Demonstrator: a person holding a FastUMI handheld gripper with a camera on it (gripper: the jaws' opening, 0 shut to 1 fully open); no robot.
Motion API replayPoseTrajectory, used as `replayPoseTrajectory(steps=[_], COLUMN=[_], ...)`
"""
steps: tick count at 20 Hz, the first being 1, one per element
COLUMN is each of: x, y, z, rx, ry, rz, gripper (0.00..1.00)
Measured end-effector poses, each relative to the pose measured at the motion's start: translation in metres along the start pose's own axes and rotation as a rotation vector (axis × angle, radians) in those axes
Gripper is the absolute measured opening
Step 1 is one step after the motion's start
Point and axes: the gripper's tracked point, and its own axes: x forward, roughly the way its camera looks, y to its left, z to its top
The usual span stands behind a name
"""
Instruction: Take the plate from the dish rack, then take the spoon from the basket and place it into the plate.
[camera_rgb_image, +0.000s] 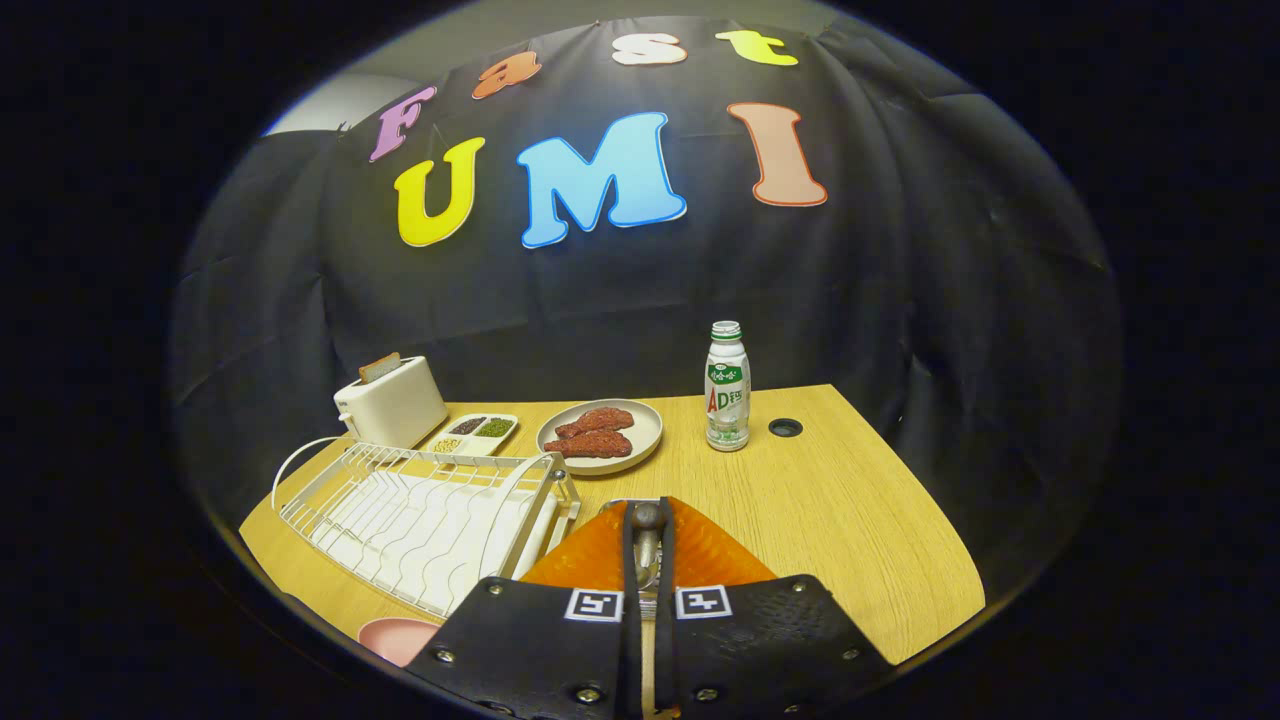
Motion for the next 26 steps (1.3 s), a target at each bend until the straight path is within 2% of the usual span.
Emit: replayPoseTrajectory(steps=[5, 18, 26], x=[-0.011, -0.091, -0.139], y=[-0.005, 0.008, 0.033], z=[0.033, 0.128, 0.136], rx=[-0.016, -0.064, -0.051], ry=[-0.030, -0.189, -0.227], rz=[-0.031, -0.112, -0.090], gripper=[0.05, 0.05, 0.05])
